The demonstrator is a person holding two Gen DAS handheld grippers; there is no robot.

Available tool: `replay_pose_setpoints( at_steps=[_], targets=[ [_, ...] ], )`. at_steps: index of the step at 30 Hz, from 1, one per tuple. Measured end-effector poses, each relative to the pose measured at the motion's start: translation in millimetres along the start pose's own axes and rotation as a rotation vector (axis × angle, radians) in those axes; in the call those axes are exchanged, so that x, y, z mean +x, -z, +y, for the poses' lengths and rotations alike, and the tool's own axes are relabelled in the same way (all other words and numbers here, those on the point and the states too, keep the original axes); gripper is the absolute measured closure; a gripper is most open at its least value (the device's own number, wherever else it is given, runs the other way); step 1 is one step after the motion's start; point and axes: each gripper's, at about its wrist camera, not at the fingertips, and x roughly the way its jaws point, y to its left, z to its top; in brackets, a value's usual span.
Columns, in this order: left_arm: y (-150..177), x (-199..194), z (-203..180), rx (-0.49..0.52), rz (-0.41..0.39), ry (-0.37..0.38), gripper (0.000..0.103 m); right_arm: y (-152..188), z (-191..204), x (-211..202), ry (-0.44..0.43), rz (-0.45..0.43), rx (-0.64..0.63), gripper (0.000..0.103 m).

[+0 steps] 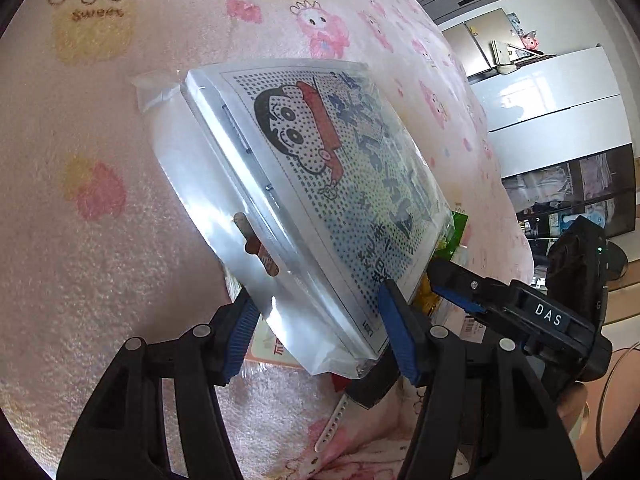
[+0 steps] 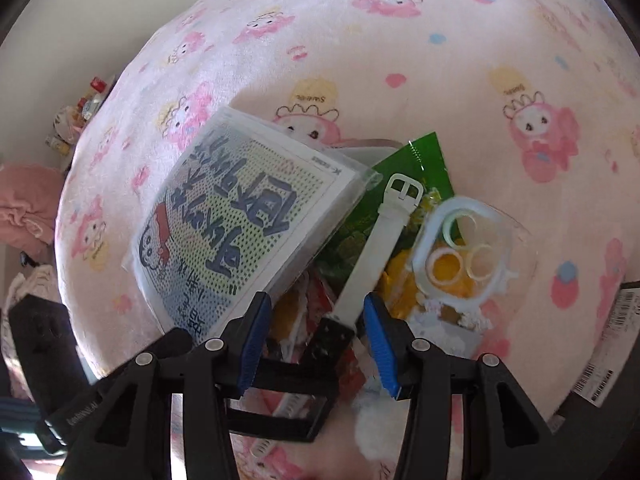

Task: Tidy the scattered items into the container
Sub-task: 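Lift the bagged bead-art kit with both tools and carry it over the box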

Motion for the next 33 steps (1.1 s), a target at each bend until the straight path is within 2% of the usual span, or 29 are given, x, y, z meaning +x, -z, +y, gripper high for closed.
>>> replay_pose_setpoints(
  at_steps=[4,7,9,10,11,14,15,16,17,20,23,27,33],
  targets=[
    [-11.4,8.2,5.5,-0.038,-0.009,0.033,0.042,-13.1,-7.9,8.1,-0.082,0.011,0.051,0.059],
    [-14.2,7.4,6.1,-0.039,-0.008,0.038,0.042,-11.1,-11.2,6.2,-0.188,0.046,0.082,0.059],
    [-14.4,6.4,5.5,-0.016,-0.021,0.016,0.042,-10.4,-4.5,-0.4,-0.193,0.015,0.058,0.056],
    [-14.9,7.0,6.0,-0.014,-0.025,0.021,0.042,-11.6,0.7,-1.3,-0.181,0.004,0.046,0.048],
    [-15.9,8.1,7.0,-0.02,-0.026,0.027,0.042,-14.5,4.1,1.6,-0.167,0.002,0.032,0.045],
    [-21.1,11.2,8.2,-0.029,-0.043,0.034,0.042,-22.2,5.8,23.4,-0.225,0.044,0.063,0.045],
    [-22.7,12.3,6.4,-0.02,-0.046,0.027,0.046,-23.1,6.8,31.5,-0.251,0.065,0.075,0.053],
    [-23.5,10.2,3.4,-0.003,-0.056,0.012,0.054,-20.7,8.9,34.3,-0.268,0.074,0.068,0.067],
    [-23.8,6.1,-0.1,0.014,-0.064,0.004,0.055,-19.6,12.8,33.0,-0.262,0.061,0.059,0.07],
    [-22.8,-13.6,-11.3,0.037,-0.081,0.067,0.055,-10.5,24.1,7.9,-0.243,-0.017,0.01,0.072],
    [-15.4,-33.2,-32.3,0.082,-0.07,0.156,0.056,7.3,27.2,-33.8,-0.249,-0.104,-0.006,0.073],
    [6.5,-49.3,-76.8,0.213,-0.029,0.231,0.056,44.3,10.8,-94.1,-0.23,-0.231,0.02,0.073],
    [63.8,-45.2,-144.8,0.364,0.113,0.337,0.056,118.5,-30.7,-177.0,-0.154,-0.389,0.078,0.073]
  ],
)
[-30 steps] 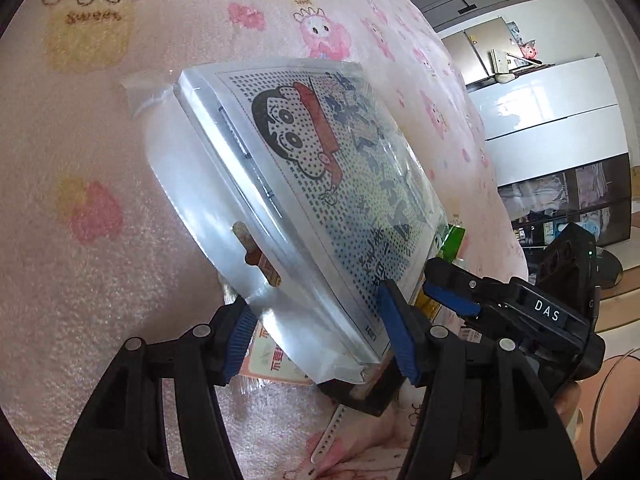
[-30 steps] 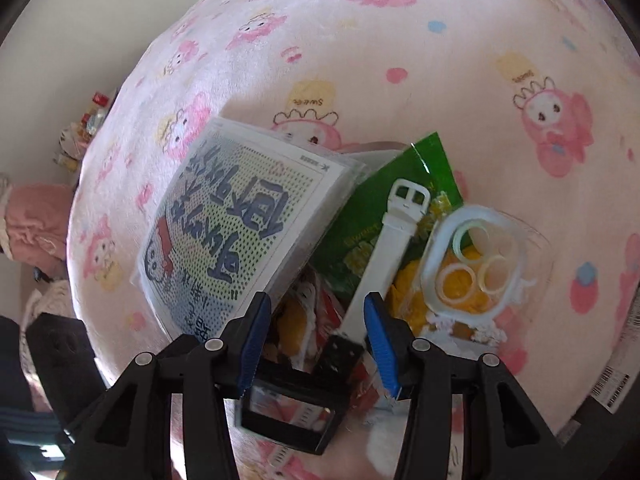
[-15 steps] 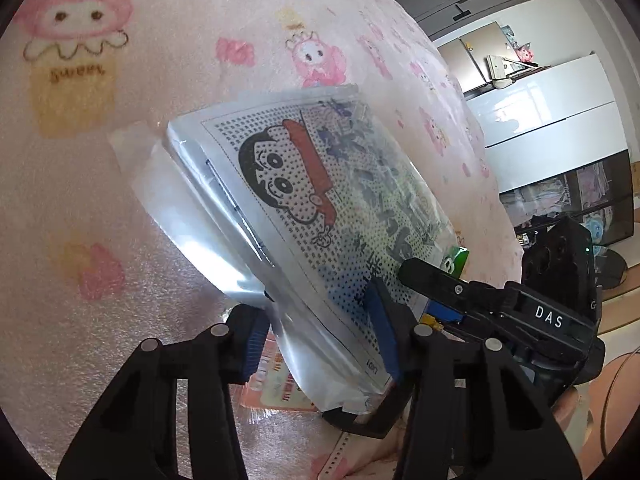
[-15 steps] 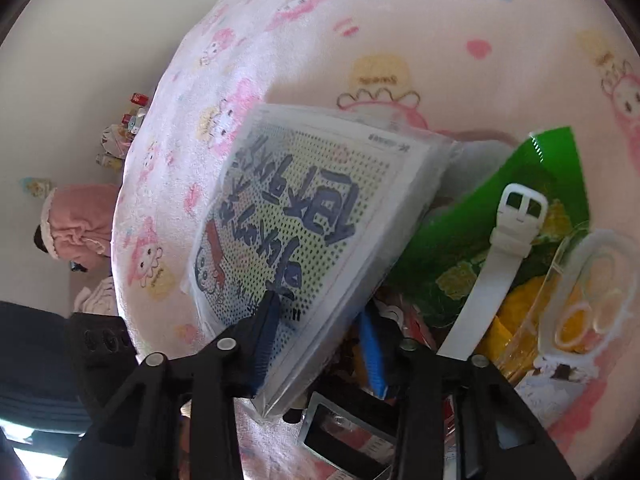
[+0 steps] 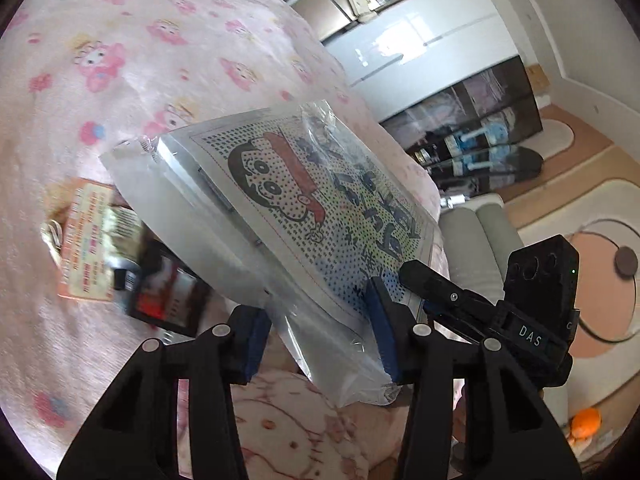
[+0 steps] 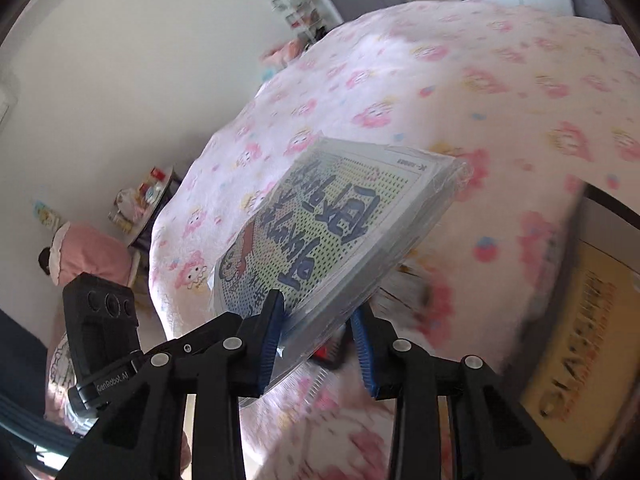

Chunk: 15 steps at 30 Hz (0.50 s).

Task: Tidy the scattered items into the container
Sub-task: 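Lift the bagged bead-art kit with both tools and carry it over the box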

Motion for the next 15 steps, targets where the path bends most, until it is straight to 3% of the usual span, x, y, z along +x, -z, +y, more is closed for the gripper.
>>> replay_pose_setpoints(
  at_steps=[4,8,11,15],
  targets=[
    [36.2,41.2,-56.6,0.085,0.15,0.085,0.056,39.9,-35.7,-73.0,0.092,-0.087,0.045,0.073],
    [74.8,81.3,-112.2,0.173,0.283,0.114,0.056,78.4,-87.0,-136.2,0.166,-0.169,0.157,0.073],
    [97.6,118.8,-142.7,0.225,0.375,0.119,0.056,108.4,-132.0,-172.5,0.184,-0.227,0.266,0.073],
    [122.2,161.7,-168.9,0.282,0.473,0.109,0.056,154.0,-186.5,-198.7,0.138,-0.278,0.432,0.073]
  ],
)
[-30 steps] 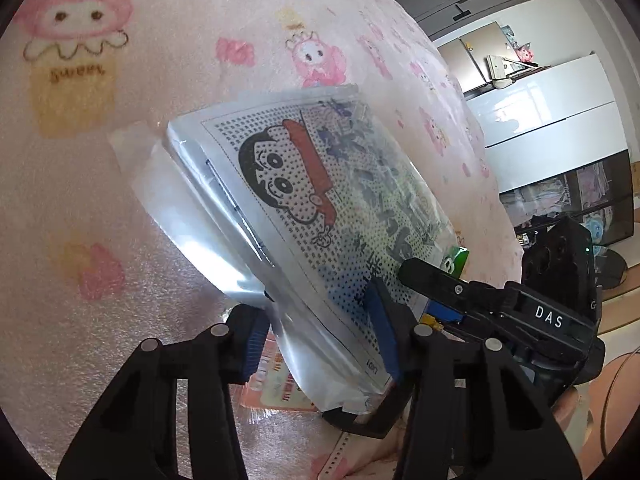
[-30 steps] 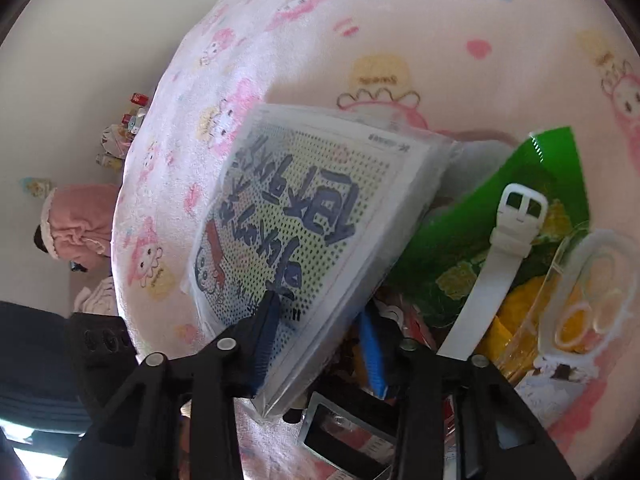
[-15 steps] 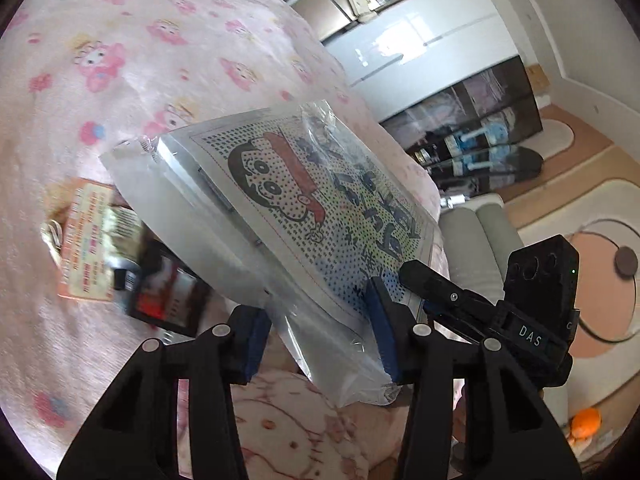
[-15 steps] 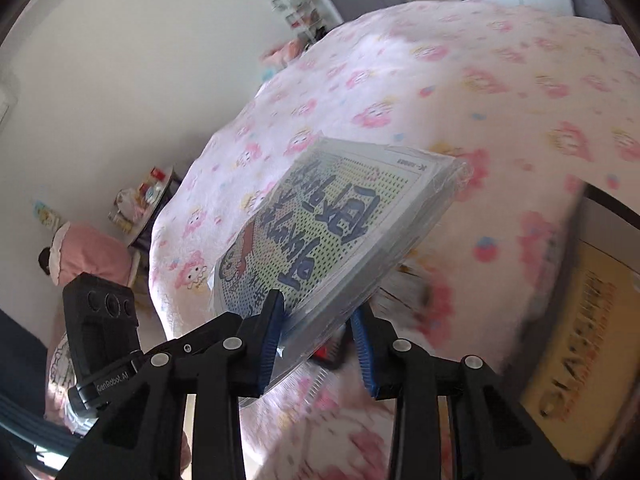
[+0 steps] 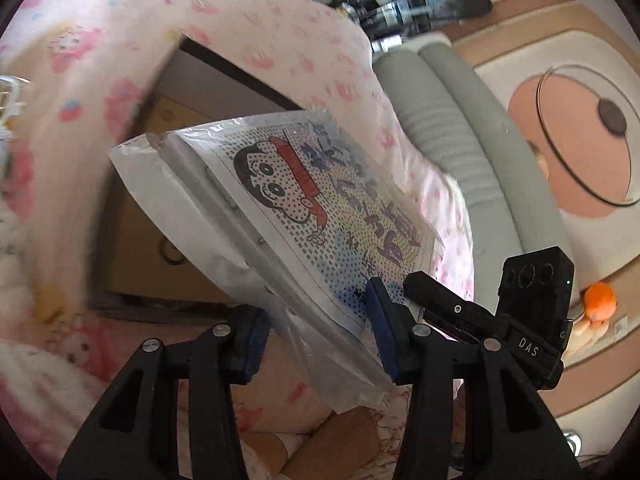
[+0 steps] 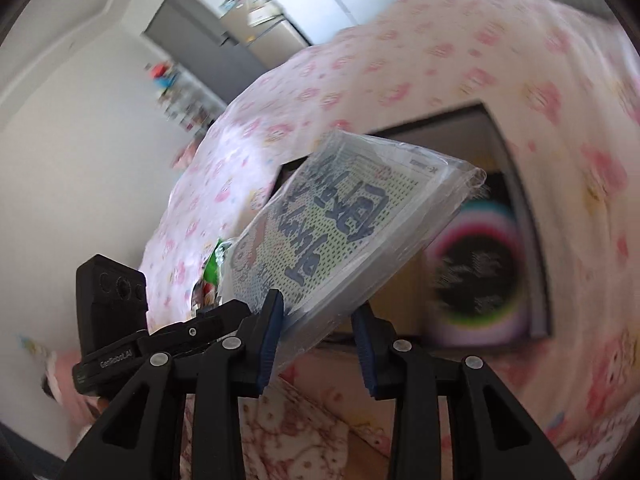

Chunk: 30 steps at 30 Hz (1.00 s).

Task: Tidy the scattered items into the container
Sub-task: 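Lift the bagged bead-art kit with both tools and carry it over the box, then lower the bead-art kit into the box beside the black box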

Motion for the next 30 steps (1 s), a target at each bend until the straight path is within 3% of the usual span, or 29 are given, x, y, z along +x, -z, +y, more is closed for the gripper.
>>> replay_pose_setpoints(
  at_steps=[4,7,12,16,17,18,21,26,30],
  targets=[
    [-12.4,35.6,-9.5,0.006,0.087,-0.024,0.056,4.5,-39.8,-5.6,0.021,-0.014,0.079,0.073],
    [-25.6,41.4,-17.5,0.027,0.112,-0.087,0.056,1.5,-50.2,3.6,0.012,-0.012,0.109,0.072],
    [-37.0,44.6,-14.0,0.007,0.153,-0.233,0.055,-4.4,-48.6,31.7,-0.015,0.027,0.149,0.071],
    [-44.0,49.8,-13.4,0.019,0.172,-0.282,0.053,-6.2,-46.7,38.8,0.001,0.045,0.141,0.068],
    [-45.4,50.0,-13.1,0.027,0.165,-0.31,0.055,-6.6,-45.0,39.8,0.009,0.055,0.129,0.067],
    [-46.7,50.4,-14.6,0.052,0.153,-0.352,0.063,-6.3,-43.4,40.8,0.017,0.063,0.12,0.066],
    [-44.1,49.6,-23.8,0.151,0.124,-0.492,0.064,-1.9,-34.7,40.8,0.1,0.076,0.04,0.066],
    [-32.1,41.7,-42.6,0.228,0.128,-0.439,0.064,-0.2,-30.0,18.1,0.147,0.043,-0.018,0.066],
    [-29.9,61.3,-61.3,0.254,0.161,-0.364,0.064,-11.9,-29.2,-4.4,0.268,-0.041,-0.096,0.066]
  ],
)
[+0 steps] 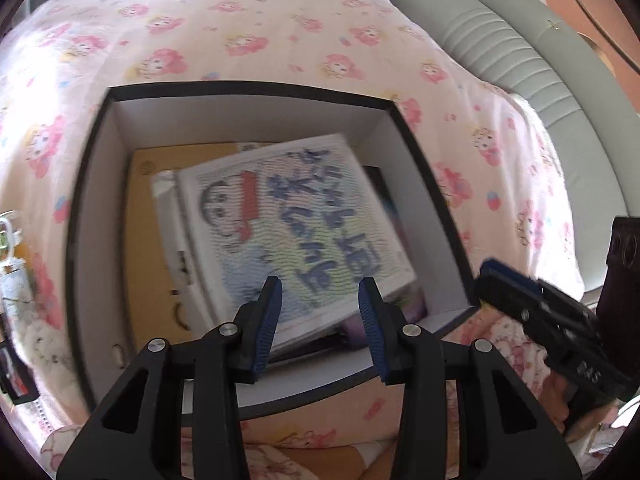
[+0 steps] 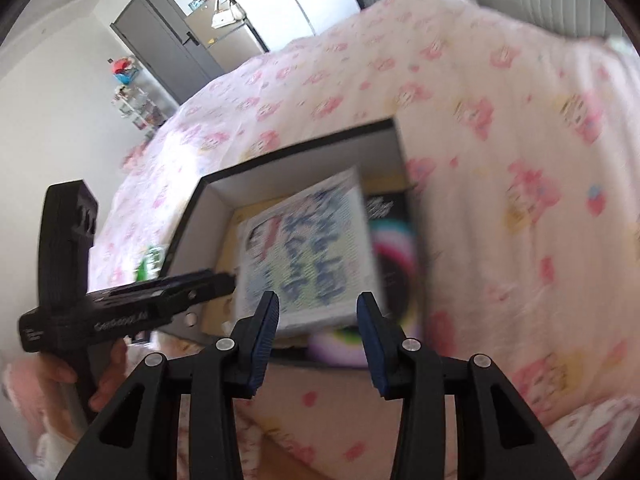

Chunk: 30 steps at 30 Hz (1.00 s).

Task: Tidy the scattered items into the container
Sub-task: 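Lower the bead-art kit into the box beside the black box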

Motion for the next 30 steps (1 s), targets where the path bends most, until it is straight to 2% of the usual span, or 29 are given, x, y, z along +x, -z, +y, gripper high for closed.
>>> replay_pose_setpoints(
  at_steps=[4,5,7,8,10,13,15,17,19,20,21,24,27,28,30],
  targets=[
    [-15.1,22.5,-21.0,0.014,0.032,0.042,0.064,-21.6,-9.2,-4.6,0.167,-0.049,-0.065,0.067],
    [-19.6,31.1,-25.5,0.004,0.05,0.039,0.064,-26.1,-8.8,-4.5,0.225,-0.068,-0.097,0.067],
    [-18.9,39.3,-26.6,-0.045,0.061,-0.011,0.064,-31.4,-9.4,0.5,0.281,-0.053,-0.139,0.067],
    [-15.4,37.6,-22.0,-0.085,0.064,-0.019,0.064,-33.9,-9.9,3.8,0.268,-0.04,-0.152,0.067],
    [-6.7,32.6,-11.6,-0.129,0.097,0.017,0.064,-35.8,-5.6,12.0,0.188,-0.001,-0.182,0.067],
    [1.4,28.7,-1.3,-0.095,0.184,0.019,0.06,-37.2,10.6,33.4,0.066,0.089,-0.263,0.067],
    [5.1,29.8,2.2,-0.065,0.261,0.02,0.054,-39.5,18.5,51.9,0.094,0.132,-0.308,0.067],
    [6.7,34.2,5.6,-0.037,0.331,0.002,0.053,-40.5,23.4,68.0,0.16,0.151,-0.364,0.067],
    [5.8,41.8,7.3,-0.001,0.362,-0.051,0.051,-43.3,24.4,80.1,0.195,0.168,-0.381,0.067],
    [6.1,43.5,9.3,0.006,0.368,-0.055,0.048,-45.6,22.5,85.4,0.2,0.177,-0.365,0.067],
    [7.9,42.7,12.9,0.001,0.374,-0.047,0.051,-48.1,20.0,88.7,0.207,0.185,-0.344,0.067],
    [6.2,38.5,21.0,-0.004,0.332,-0.084,0.052,-52.8,13.2,94.9,0.242,0.194,-0.277,0.067],
    [3.4,29.3,36.2,-0.038,0.284,-0.122,0.056,-50.6,8.8,106.7,0.237,0.233,-0.241,0.067],
    [2.8,25.9,43.3,-0.068,0.279,-0.113,0.056,-49.8,9.3,109.5,0.231,0.248,-0.238,0.067],
    [5.2,16.7,51.7,-0.118,0.28,-0.035,0.056,-47.3,12.3,112.7,0.239,0.25,-0.25,0.067]
  ],
)
